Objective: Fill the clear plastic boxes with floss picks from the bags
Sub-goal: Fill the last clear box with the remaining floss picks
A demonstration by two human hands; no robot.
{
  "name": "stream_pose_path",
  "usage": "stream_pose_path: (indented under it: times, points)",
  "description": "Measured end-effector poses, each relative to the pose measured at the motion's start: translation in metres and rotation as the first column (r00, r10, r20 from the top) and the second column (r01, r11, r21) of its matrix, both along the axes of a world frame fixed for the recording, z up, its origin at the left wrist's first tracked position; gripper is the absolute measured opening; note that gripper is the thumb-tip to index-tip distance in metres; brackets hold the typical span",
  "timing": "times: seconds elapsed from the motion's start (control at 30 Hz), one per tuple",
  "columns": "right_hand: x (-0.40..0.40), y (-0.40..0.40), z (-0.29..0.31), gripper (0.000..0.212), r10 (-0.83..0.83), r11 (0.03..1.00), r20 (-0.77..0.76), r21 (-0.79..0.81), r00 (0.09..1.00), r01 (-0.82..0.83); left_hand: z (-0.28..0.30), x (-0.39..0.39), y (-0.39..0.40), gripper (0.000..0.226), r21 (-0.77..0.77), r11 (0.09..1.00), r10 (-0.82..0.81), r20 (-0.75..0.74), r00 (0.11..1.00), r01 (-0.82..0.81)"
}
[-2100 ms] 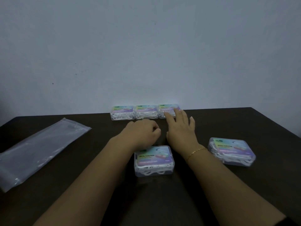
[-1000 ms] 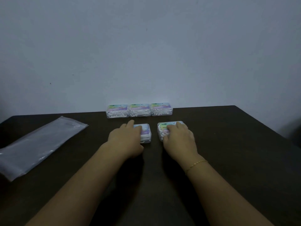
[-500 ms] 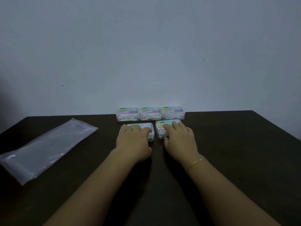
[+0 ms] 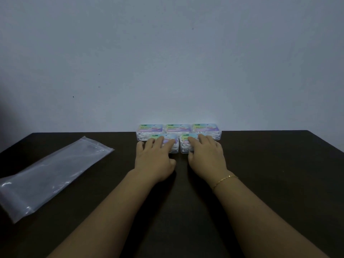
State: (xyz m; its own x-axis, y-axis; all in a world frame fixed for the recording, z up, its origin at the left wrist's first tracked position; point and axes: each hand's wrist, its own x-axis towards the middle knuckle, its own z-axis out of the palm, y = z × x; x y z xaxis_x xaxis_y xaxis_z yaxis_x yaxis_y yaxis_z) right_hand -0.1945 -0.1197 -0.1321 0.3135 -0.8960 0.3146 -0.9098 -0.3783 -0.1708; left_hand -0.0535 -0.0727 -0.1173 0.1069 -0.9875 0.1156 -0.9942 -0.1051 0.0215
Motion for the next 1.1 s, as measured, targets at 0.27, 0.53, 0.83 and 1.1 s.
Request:
stream_pose_path:
  times: [0.27,0.53,0.83,1.1]
  points:
    - [-0.008,-0.017,0.006,0.096,-0.141,0.985,0.335,0.144,0.932,0.097,-0.008,0.011,-0.009,0.091,-0.093,0.990,0.083,-0.249,0.965,-0.109]
    - [-0.025,-0.044,0.010,0.137,-0.267,0.909,0.460,0.411,0.847,0.063,-0.008,0.038,-0.024,0.138,-0.011,0.965,0.203,-0.606,0.769,-0.263]
    - [-0.025,-0.052,0.007,0.135,-0.257,0.917,0.460,0.393,0.850,0.065,-0.015,0.037,-0.031,0.135,-0.102,0.941,0.187,-0.638,0.747,-0.322]
    - [-0.025,-0.042,0.005,0.138,-0.254,0.922,0.453,0.381,0.855,0.072,-0.014,0.035,-0.027,0.135,-0.122,0.935,0.207,-0.578,0.789,-0.334]
